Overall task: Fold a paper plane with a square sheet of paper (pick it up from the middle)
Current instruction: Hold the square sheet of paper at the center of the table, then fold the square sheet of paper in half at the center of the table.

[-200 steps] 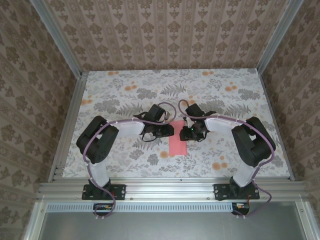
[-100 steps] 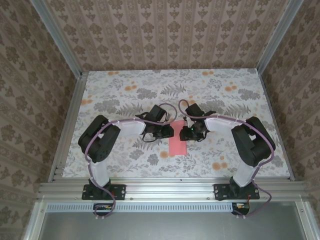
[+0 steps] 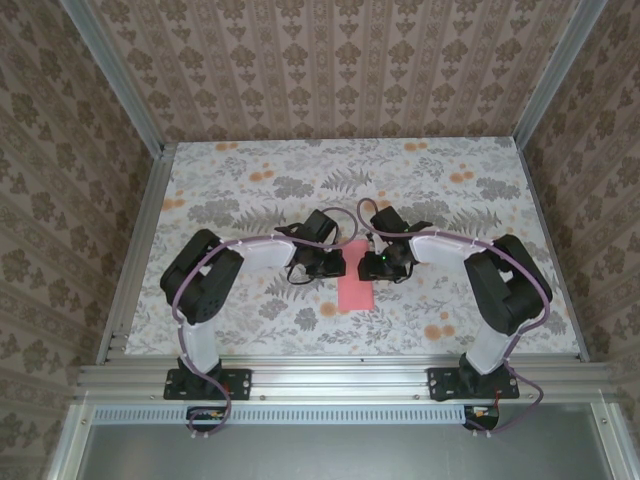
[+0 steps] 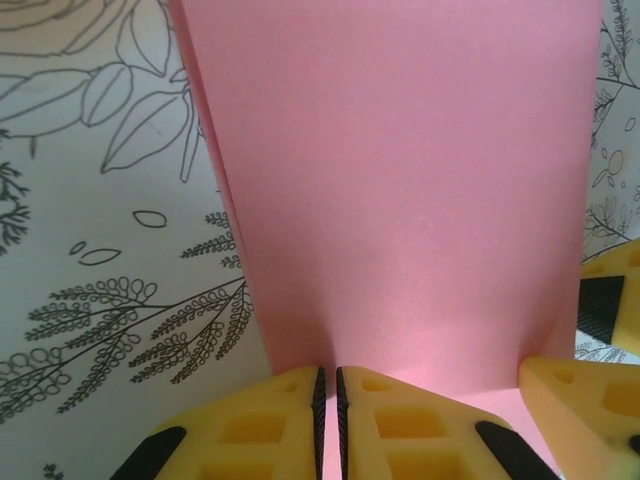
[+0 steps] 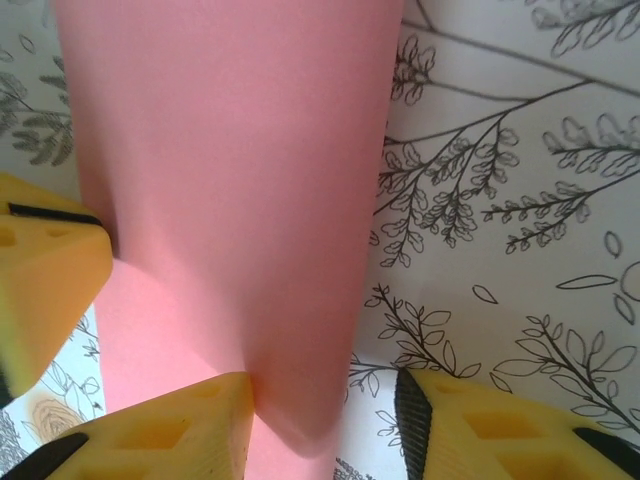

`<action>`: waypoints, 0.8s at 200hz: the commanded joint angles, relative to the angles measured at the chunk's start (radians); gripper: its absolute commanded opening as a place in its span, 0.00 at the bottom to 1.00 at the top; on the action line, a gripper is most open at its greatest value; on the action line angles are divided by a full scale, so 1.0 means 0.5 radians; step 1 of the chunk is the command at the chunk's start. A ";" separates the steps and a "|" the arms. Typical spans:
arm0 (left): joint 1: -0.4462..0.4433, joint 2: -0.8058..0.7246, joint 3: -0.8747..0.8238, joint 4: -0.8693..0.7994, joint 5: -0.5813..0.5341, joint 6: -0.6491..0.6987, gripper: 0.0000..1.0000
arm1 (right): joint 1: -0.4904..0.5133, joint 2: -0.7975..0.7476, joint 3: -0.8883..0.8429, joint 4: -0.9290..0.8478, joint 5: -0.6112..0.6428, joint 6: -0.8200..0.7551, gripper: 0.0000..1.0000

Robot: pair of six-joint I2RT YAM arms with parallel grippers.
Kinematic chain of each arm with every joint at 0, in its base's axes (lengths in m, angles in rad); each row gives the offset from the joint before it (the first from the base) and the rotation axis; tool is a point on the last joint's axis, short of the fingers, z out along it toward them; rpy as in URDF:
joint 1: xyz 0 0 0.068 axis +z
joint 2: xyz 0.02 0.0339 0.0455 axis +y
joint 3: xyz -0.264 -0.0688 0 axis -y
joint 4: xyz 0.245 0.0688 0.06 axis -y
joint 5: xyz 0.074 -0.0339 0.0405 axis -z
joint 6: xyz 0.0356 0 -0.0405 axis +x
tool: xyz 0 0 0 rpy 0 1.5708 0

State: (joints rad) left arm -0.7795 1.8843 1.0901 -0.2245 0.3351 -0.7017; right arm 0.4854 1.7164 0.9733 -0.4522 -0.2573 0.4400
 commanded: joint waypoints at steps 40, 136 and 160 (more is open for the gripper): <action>-0.016 0.075 0.035 -0.145 -0.093 0.057 0.13 | -0.001 -0.361 -0.083 0.095 0.082 0.149 0.44; -0.017 0.108 0.034 -0.149 -0.103 0.051 0.12 | -0.001 -0.120 -0.144 0.362 -0.352 0.250 0.22; -0.018 0.109 0.035 -0.152 -0.104 0.051 0.12 | -0.001 -0.054 -0.141 0.332 -0.294 0.237 0.23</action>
State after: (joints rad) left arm -0.7803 1.8927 1.1030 -0.2436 0.3168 -0.6979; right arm 0.4850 1.6550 0.9047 -0.2771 -0.4038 0.5537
